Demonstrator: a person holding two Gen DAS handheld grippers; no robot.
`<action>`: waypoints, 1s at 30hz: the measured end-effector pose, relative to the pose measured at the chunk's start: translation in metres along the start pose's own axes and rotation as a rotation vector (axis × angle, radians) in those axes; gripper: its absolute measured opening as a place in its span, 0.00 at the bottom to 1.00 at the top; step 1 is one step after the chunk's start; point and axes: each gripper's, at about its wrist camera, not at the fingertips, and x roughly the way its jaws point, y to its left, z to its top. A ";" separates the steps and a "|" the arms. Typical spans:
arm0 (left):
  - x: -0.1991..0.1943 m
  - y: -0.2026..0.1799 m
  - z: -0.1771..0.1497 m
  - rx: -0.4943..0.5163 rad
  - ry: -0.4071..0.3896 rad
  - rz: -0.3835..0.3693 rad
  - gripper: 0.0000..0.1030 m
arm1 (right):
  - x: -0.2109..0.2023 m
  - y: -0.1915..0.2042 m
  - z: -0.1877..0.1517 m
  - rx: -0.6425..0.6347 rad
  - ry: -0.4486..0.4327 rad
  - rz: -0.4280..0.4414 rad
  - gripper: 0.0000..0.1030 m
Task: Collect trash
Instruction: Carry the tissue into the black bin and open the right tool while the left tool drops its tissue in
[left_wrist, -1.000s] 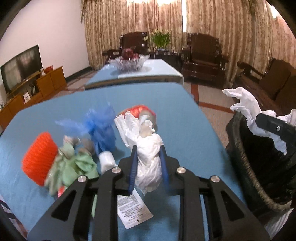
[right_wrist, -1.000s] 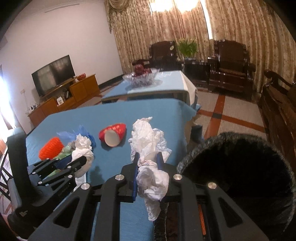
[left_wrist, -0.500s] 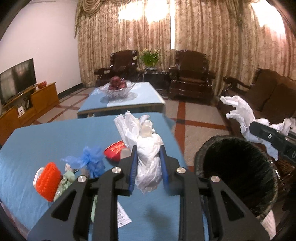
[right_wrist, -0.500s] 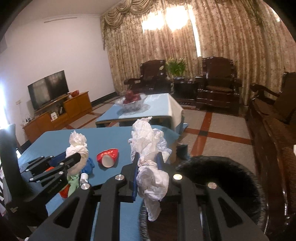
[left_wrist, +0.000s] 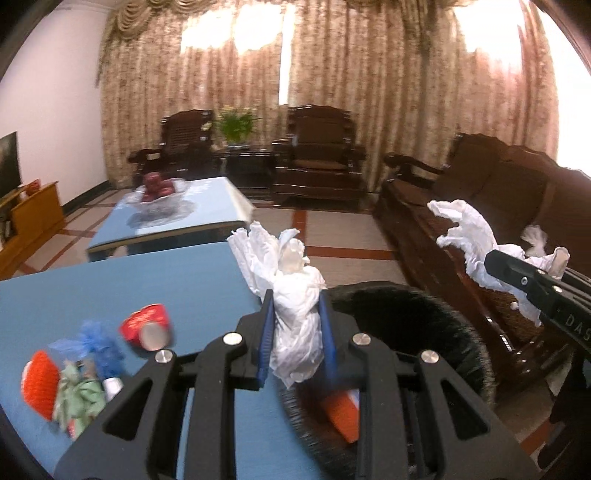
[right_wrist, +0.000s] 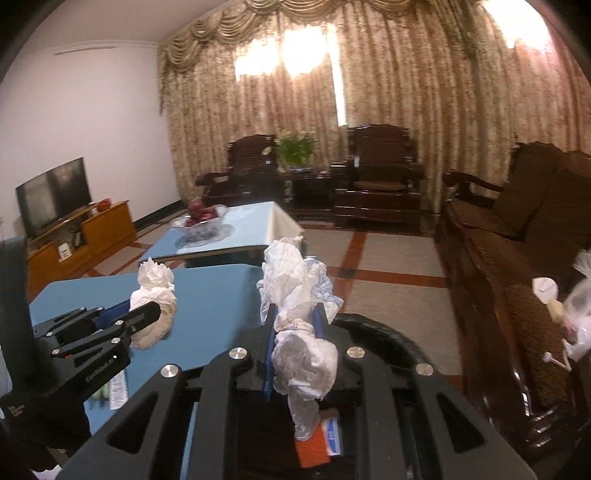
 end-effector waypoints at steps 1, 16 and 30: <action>0.004 -0.007 0.000 0.006 0.000 -0.013 0.22 | 0.000 -0.007 -0.001 0.005 0.002 -0.015 0.18; 0.073 -0.074 -0.019 0.042 0.100 -0.137 0.22 | 0.029 -0.075 -0.038 0.076 0.103 -0.111 0.20; 0.060 -0.046 -0.011 0.006 0.049 -0.082 0.82 | 0.028 -0.077 -0.049 0.107 0.094 -0.169 0.94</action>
